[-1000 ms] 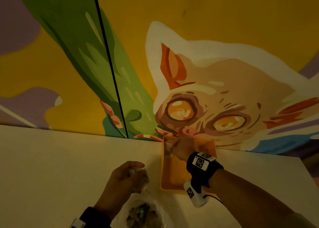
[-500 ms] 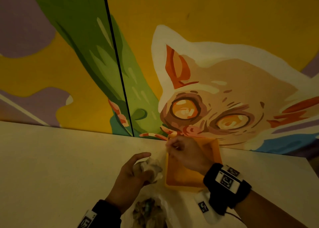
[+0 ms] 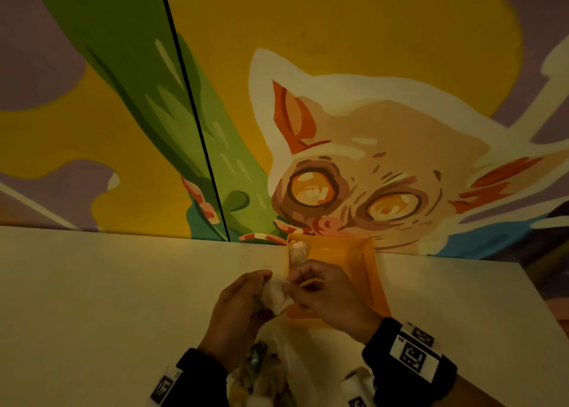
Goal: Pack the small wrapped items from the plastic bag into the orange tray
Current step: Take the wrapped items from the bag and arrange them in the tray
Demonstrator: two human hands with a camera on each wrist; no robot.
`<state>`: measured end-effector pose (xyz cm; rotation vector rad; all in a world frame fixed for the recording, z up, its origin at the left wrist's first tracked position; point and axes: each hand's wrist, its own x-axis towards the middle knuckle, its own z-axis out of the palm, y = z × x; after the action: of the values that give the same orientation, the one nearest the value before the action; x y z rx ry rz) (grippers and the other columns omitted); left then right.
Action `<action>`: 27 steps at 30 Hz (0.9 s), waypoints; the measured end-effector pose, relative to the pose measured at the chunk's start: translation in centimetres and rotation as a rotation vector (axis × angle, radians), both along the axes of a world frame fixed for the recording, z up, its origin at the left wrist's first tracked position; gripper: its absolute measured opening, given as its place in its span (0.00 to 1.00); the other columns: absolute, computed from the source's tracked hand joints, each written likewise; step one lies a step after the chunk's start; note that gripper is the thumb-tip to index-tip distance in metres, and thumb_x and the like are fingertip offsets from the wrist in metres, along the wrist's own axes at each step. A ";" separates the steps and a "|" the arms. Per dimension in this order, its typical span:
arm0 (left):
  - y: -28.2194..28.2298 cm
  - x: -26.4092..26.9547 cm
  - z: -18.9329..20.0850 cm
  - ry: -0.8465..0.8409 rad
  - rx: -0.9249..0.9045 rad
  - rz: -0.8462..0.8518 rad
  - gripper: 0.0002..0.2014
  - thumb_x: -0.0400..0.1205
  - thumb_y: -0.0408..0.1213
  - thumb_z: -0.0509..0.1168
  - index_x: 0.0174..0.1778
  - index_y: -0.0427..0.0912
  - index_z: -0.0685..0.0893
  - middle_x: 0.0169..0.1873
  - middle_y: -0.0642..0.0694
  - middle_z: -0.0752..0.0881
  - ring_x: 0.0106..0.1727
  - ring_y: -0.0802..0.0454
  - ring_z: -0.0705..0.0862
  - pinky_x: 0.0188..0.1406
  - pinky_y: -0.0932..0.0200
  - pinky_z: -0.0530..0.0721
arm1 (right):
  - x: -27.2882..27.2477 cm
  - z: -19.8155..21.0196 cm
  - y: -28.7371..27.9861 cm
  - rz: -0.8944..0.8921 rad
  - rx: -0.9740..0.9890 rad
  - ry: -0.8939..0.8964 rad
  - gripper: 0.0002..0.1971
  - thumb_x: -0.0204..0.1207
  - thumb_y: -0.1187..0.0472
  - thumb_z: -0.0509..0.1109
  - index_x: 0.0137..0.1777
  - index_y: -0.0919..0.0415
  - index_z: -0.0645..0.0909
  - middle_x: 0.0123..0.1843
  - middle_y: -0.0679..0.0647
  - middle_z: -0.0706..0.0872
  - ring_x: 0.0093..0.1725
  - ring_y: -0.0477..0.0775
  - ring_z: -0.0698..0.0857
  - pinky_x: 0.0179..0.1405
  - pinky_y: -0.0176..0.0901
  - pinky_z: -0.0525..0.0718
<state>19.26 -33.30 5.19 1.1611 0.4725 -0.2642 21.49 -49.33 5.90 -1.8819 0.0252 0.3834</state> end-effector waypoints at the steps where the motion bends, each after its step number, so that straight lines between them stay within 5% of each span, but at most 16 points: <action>1: -0.1 0.0 0.0 0.013 -0.014 0.020 0.11 0.86 0.34 0.60 0.55 0.35 0.87 0.53 0.35 0.87 0.55 0.37 0.86 0.51 0.43 0.87 | -0.2 0.1 0.0 -0.022 0.022 0.003 0.04 0.73 0.54 0.78 0.42 0.47 0.85 0.45 0.44 0.89 0.49 0.48 0.88 0.53 0.51 0.90; 7: 0.0 0.1 0.5 0.085 -0.046 0.086 0.08 0.82 0.35 0.65 0.45 0.33 0.84 0.38 0.36 0.81 0.41 0.40 0.81 0.39 0.50 0.82 | -0.9 1.0 0.1 -0.287 0.393 0.082 0.06 0.77 0.65 0.73 0.47 0.66 0.79 0.41 0.59 0.91 0.40 0.53 0.91 0.43 0.41 0.88; 11: -0.4 -0.2 0.9 0.028 0.083 -0.172 0.14 0.79 0.50 0.68 0.48 0.42 0.88 0.42 0.40 0.89 0.46 0.43 0.86 0.39 0.53 0.82 | -1.0 0.7 0.4 -0.388 0.541 0.160 0.13 0.74 0.69 0.75 0.54 0.62 0.77 0.50 0.59 0.90 0.45 0.55 0.92 0.41 0.40 0.88; 14: -1.0 -0.3 1.1 -0.099 0.193 -0.265 0.11 0.77 0.48 0.71 0.49 0.47 0.90 0.44 0.41 0.91 0.43 0.47 0.89 0.36 0.57 0.83 | -1.5 0.3 0.6 -0.268 0.431 0.166 0.21 0.70 0.69 0.78 0.60 0.55 0.76 0.54 0.57 0.88 0.47 0.52 0.92 0.41 0.43 0.90; 17: -0.5 0.0 0.3 -0.246 0.390 -0.202 0.05 0.80 0.40 0.70 0.44 0.45 0.90 0.36 0.41 0.89 0.32 0.51 0.84 0.28 0.59 0.82 | -1.5 -0.1 0.1 -0.098 0.250 0.162 0.24 0.69 0.66 0.80 0.61 0.50 0.77 0.56 0.53 0.86 0.51 0.53 0.90 0.47 0.46 0.91; 22: 0.0 0.8 0.2 -0.404 0.597 -0.387 0.05 0.81 0.40 0.69 0.42 0.46 0.89 0.27 0.55 0.86 0.25 0.63 0.81 0.24 0.68 0.77 | 0.2 -0.6 -1.4 0.119 -0.074 -0.037 0.12 0.74 0.55 0.77 0.56 0.46 0.85 0.52 0.43 0.88 0.52 0.43 0.86 0.52 0.33 0.86; 27: 0.1 1.5 -0.5 -0.305 0.612 -0.293 0.03 0.81 0.35 0.69 0.45 0.45 0.88 0.32 0.43 0.88 0.26 0.56 0.84 0.23 0.62 0.80 | 2.6 -0.7 -2.7 0.087 -0.133 -0.059 0.03 0.76 0.58 0.75 0.47 0.48 0.86 0.45 0.41 0.88 0.45 0.39 0.85 0.38 0.22 0.79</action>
<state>20.71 -33.20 4.67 1.8416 0.1052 -0.1922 24.09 -52.05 5.21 -2.0302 -0.0729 0.3939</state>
